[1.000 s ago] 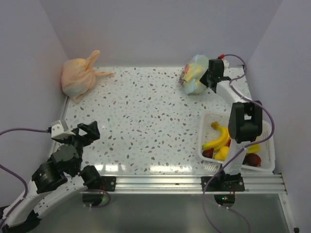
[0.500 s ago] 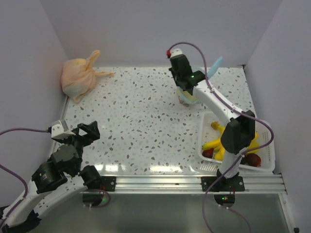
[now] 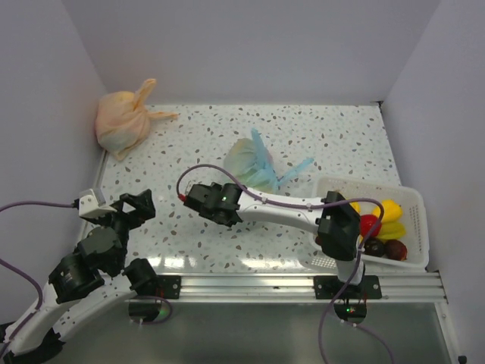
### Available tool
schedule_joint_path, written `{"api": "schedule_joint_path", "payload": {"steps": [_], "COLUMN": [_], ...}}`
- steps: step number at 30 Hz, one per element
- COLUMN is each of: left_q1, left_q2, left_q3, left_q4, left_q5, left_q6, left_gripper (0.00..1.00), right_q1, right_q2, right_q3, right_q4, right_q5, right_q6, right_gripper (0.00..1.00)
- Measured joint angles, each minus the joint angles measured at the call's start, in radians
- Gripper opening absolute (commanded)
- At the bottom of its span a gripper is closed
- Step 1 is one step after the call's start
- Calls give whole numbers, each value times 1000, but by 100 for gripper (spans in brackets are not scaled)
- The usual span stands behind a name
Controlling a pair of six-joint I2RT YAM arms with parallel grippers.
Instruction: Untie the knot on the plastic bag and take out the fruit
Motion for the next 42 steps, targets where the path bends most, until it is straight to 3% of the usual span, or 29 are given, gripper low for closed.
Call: {"api": "schedule_joint_path", "payload": {"steps": [6,10,18,22,30,33,34,35,38,42], "left_q1": [0,0,0,0,0,0,0,0,0,0], "left_q2": [-8,-8,4,22,35,43,47,50,56,57], "left_q3": [0,0,0,0,0,0,0,0,0,0], "left_q4": [0,0,1,1,2,2,2,3,6,15], "left_q5": [5,12,21,21,21,21,21,20,21,21], "left_q6": [0,0,1,1,3,6,9,11,14,27], "left_gripper": [100,100,100,100,100,100,100,100,100,99], "right_q1": [104,78,-219,-337,-431,-429,-428,-425,-406,-327], "right_q2": [-51,-181,-433,-391,-193,-101,-75,-53,-48,-76], "right_q3": [85,51,-100,-106,-105,-104,-104,-105,-109,-109], "right_q4": [0,37,191,239,340,361,366,370,428,420], "right_q5": [-140,-150,-159,-177,-266,-308,-325,-343,-357,-341], "right_q6": [70,128,339,445,570,584,587,585,550,419], "right_gripper": [84,88,96,96,96,76,63,39,10,0]}}
